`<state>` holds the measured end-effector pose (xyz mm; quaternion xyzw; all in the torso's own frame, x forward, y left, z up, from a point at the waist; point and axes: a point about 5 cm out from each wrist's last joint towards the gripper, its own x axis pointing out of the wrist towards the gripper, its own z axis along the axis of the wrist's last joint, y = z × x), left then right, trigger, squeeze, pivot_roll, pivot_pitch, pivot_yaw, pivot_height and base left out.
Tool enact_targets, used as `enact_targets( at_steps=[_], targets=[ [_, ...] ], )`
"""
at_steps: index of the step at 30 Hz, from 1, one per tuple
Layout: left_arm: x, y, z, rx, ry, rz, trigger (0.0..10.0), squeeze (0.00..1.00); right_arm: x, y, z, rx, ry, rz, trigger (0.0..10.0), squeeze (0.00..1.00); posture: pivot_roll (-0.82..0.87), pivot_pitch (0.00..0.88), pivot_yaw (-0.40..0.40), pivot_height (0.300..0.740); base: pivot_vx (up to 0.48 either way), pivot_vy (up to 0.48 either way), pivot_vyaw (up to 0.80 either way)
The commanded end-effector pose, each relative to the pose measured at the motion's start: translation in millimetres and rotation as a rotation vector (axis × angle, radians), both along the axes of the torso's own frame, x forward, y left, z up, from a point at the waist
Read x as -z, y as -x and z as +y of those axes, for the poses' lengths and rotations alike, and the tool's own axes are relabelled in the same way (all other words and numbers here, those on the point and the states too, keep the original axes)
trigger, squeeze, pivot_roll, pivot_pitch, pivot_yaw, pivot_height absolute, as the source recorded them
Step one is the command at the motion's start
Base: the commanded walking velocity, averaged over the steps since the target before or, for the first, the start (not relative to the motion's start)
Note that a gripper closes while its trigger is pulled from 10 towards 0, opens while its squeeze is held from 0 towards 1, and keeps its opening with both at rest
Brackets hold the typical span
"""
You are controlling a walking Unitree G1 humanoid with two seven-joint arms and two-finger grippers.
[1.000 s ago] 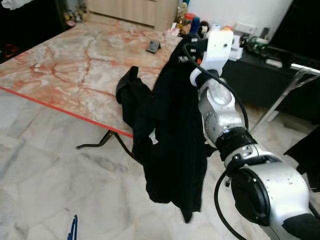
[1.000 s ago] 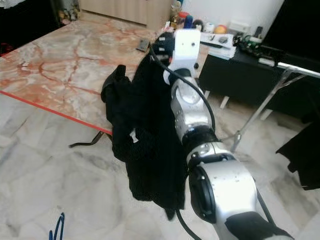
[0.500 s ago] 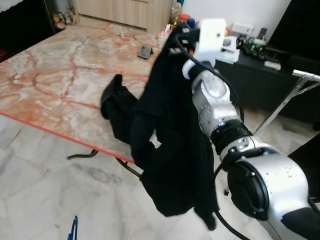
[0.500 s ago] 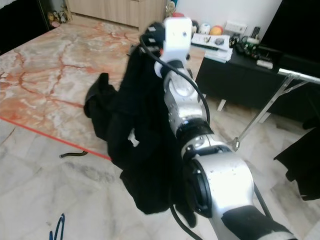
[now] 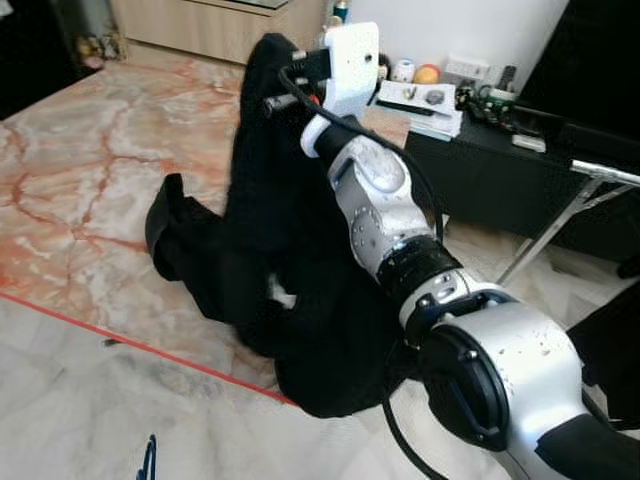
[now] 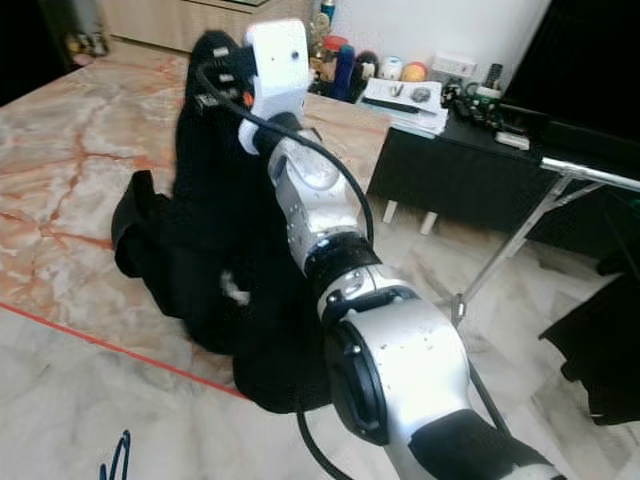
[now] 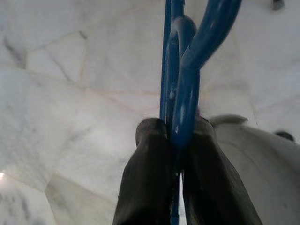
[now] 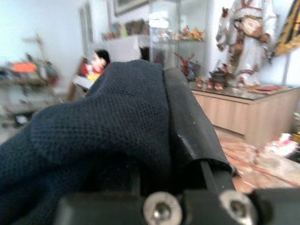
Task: Hang hanger
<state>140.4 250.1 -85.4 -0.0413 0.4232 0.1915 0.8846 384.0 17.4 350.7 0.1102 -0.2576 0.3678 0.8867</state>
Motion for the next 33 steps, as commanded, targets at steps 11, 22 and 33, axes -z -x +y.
enact_targets(
  at_steps=[11,22,33],
  targets=[
    [6.6,9.7,-10.6,0.0,0.027,0.032,10.0,0.0,39.6,34.9,66.3,-0.311,0.246,-0.015,10.0,0.0,0.08,0.14,-0.118,0.74,0.141,0.0,0.0],
    [10.4,19.2,-12.0,0.0,0.036,0.065,10.0,0.0,98.9,48.9,91.1,-0.311,0.487,0.127,10.0,0.0,0.09,0.153,-0.117,0.74,0.0,0.0,0.0],
    [12.0,31.3,-3.5,-0.008,0.036,0.096,10.0,0.0,74.3,15.1,53.6,-0.002,0.311,0.228,10.0,0.0,0.09,0.159,-0.117,0.74,0.0,0.0,0.0]
  ],
)
